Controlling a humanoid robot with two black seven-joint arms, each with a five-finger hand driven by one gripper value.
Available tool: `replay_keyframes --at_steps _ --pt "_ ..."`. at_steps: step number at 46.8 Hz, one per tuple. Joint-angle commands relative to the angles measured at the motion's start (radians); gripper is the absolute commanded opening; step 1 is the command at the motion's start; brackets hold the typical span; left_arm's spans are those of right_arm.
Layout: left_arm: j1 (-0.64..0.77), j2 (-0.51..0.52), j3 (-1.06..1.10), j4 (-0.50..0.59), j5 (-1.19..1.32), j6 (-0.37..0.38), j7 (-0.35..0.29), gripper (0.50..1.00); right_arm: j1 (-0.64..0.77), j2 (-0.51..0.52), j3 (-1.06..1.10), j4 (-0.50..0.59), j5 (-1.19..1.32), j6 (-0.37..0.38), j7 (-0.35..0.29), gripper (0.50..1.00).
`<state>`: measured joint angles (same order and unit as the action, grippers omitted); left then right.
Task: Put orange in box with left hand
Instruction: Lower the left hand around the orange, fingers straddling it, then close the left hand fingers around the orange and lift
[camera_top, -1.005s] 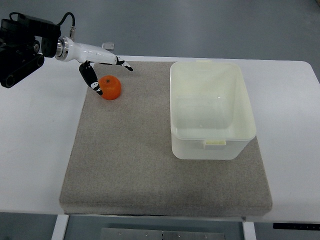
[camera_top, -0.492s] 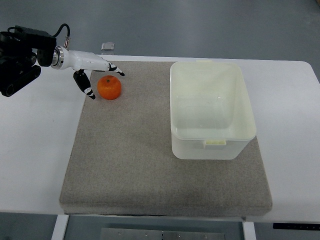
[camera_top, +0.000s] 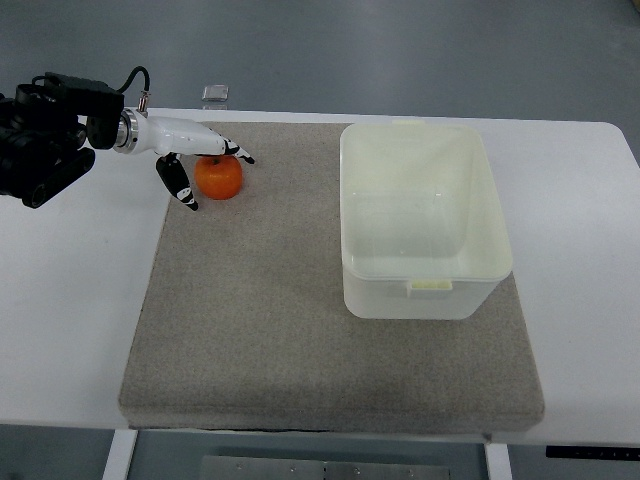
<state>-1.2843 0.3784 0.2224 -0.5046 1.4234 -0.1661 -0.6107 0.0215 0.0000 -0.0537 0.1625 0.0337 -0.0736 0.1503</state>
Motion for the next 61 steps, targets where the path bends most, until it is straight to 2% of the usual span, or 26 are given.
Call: replay_keyframes --at_steps 1,18,24,26,29,31,38,42,46,61 --pt "0.005 -0.003 -0.001 0.006 -0.001 0.007 0.0 0.999 0.0 0.0 0.0 0.0 0.0 0.0 0.0 0.926" --pt "0.005 -0.003 -0.001 0.006 -0.021 0.008 0.0 0.996 0.0 0.0 0.0 0.0 0.0 0.0 0.0 0.926" --pt "0.007 -0.012 -0.001 0.008 -0.02 0.01 0.0 0.966 0.0 0.0 0.0 0.0 0.0 0.0 0.0 0.926" --pt "0.007 -0.013 -0.001 0.009 -0.02 0.013 0.0 0.941 0.0 0.0 0.0 0.0 0.0 0.0 0.0 0.926" --pt "0.011 -0.016 -0.001 0.011 -0.02 0.028 0.0 0.934 0.0 0.0 0.0 0.0 0.0 0.0 0.0 0.926" --pt "0.013 -0.018 0.0 0.014 -0.018 0.043 0.0 0.89 0.0 0.0 0.0 0.0 0.0 0.0 0.0 0.926" --pt "0.016 -0.016 0.002 0.017 -0.018 0.054 0.0 0.808 0.0 0.0 0.0 0.0 0.0 0.0 0.0 0.926" --pt "0.016 -0.016 0.002 0.024 -0.018 0.054 0.0 0.684 0.0 0.0 0.0 -0.001 0.0 0.0 0.0 0.926" --pt "0.016 -0.018 0.002 0.041 -0.018 0.054 0.0 0.5 0.0 0.0 0.0 0.0 0.0 0.0 0.0 0.926" --pt "0.014 -0.024 -0.006 0.046 -0.023 0.056 0.0 0.5 0.0 0.0 0.0 0.0 0.0 0.0 0.0 0.926"
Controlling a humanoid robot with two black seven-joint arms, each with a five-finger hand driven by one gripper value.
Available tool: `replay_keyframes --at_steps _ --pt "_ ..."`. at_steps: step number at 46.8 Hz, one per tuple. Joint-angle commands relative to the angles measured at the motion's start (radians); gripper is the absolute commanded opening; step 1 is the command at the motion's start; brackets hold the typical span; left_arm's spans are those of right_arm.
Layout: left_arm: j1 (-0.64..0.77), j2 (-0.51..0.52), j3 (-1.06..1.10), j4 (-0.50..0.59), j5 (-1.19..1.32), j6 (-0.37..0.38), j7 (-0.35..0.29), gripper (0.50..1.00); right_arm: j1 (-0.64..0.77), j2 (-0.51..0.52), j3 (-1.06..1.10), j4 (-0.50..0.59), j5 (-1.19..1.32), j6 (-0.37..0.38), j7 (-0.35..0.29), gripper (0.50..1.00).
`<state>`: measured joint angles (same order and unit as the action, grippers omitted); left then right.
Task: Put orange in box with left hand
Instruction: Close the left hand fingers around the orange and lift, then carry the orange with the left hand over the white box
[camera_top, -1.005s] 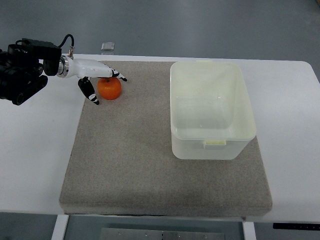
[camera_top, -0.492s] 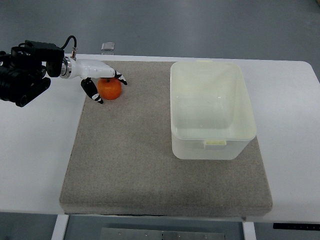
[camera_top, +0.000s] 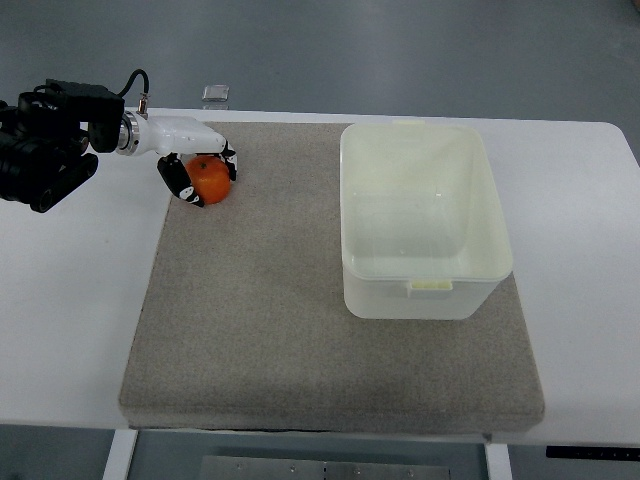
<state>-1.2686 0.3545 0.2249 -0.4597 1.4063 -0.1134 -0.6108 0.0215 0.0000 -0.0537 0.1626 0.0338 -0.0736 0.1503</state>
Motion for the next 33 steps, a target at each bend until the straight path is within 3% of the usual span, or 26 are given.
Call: replay_keyframes --at_steps 1,15,33 --pt "-0.002 0.0 -0.012 0.001 -0.009 0.003 0.0 0.5 0.0 0.0 0.0 0.0 0.0 0.0 0.0 0.926" --pt "-0.026 0.0 -0.033 0.058 -0.148 0.003 0.0 0.5 0.0 0.0 0.0 0.0 0.0 0.0 0.0 0.926" --pt "-0.093 -0.002 -0.033 0.027 -0.161 0.004 0.0 0.5 0.0 0.0 0.0 0.0 0.0 0.0 0.0 0.926"
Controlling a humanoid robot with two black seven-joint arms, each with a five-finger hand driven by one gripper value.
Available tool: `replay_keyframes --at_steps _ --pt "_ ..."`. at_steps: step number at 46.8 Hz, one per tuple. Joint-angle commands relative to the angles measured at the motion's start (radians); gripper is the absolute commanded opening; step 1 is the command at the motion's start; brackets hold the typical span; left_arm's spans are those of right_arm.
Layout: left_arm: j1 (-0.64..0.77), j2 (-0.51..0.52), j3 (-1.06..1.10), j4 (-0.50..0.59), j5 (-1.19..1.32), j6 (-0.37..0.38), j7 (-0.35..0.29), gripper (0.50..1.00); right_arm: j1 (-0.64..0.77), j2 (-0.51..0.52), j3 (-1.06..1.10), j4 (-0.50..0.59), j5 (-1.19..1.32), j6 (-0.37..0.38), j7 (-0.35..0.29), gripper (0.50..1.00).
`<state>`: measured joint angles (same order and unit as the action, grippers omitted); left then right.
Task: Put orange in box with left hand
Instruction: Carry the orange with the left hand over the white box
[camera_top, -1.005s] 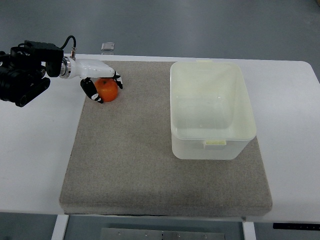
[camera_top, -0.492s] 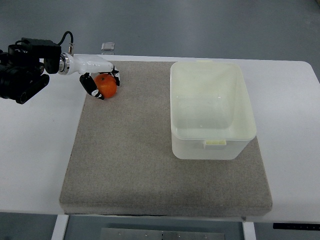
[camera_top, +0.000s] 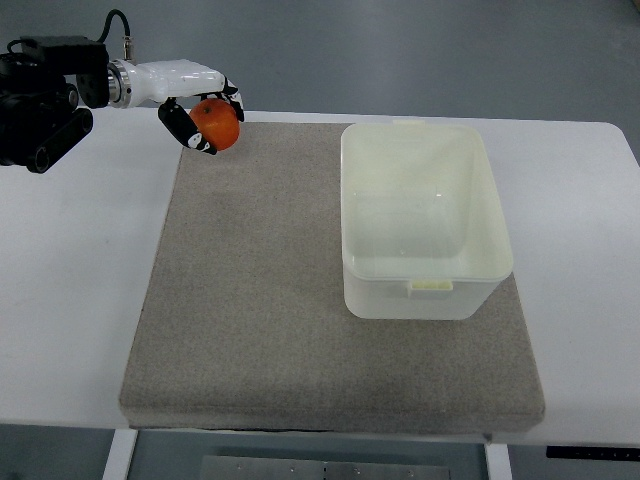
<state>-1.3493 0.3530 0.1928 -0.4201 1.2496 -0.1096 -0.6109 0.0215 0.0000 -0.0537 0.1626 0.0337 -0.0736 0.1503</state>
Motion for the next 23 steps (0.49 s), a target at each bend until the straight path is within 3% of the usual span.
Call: replay_keyframes --at_steps 1,8,23 --pt "-0.016 0.0 -0.003 -0.02 -0.009 0.002 0.0 0.5 0.0 0.0 0.0 0.0 0.0 0.0 0.0 0.926" --pt "-0.05 0.001 -0.001 -0.077 -0.03 0.039 0.0 0.5 0.0 0.0 0.0 0.0 0.0 0.0 0.0 0.926" --pt "-0.114 0.026 -0.024 -0.23 -0.064 0.047 0.0 0.5 0.0 0.0 0.0 0.0 0.0 0.0 0.0 0.926"
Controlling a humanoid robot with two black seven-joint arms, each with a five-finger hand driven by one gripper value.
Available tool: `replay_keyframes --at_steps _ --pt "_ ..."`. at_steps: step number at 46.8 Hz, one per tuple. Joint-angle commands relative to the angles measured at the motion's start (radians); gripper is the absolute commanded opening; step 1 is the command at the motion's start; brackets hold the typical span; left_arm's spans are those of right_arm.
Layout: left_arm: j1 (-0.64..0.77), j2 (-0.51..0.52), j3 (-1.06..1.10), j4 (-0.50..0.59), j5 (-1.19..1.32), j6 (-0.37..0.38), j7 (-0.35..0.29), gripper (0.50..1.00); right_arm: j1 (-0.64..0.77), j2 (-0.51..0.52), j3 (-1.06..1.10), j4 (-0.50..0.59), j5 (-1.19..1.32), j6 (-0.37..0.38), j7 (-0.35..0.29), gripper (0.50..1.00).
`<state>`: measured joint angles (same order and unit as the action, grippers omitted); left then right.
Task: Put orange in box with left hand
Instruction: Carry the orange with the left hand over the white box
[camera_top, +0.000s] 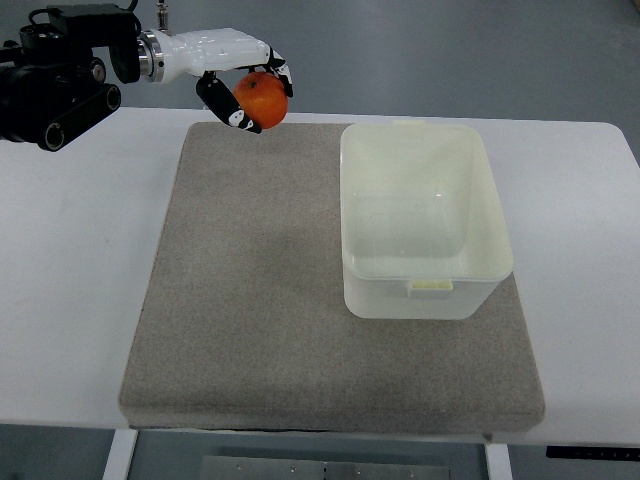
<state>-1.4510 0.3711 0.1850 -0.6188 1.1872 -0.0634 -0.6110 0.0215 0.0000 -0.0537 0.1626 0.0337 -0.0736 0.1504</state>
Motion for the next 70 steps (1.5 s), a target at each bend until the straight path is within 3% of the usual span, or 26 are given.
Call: replay_keyframes --at_steps 1,22,28,55,70 --pt "-0.017 0.011 -0.025 -0.039 -0.001 0.001 0.0 0.5 0.0 0.0 0.0 0.0 0.0 0.0 0.0 0.926" --pt "-0.137 0.063 -0.088 -0.43 0.018 0.004 0.0 0.5 0.0 0.0 0.0 0.0 0.0 0.0 0.0 0.926" --pt "-0.17 0.049 -0.082 -0.479 0.025 -0.004 0.0 0.5 0.0 0.0 0.0 -0.002 0.0 0.0 0.0 0.926" --pt "-0.141 -0.222 -0.056 -0.277 0.028 -0.004 0.0 0.5 0.0 0.0 0.0 0.0 0.0 0.0 0.0 0.926" --pt "-0.095 -0.253 0.022 -0.208 0.026 0.002 0.0 0.5 0.0 0.0 0.0 0.0 0.0 0.0 0.0 0.926"
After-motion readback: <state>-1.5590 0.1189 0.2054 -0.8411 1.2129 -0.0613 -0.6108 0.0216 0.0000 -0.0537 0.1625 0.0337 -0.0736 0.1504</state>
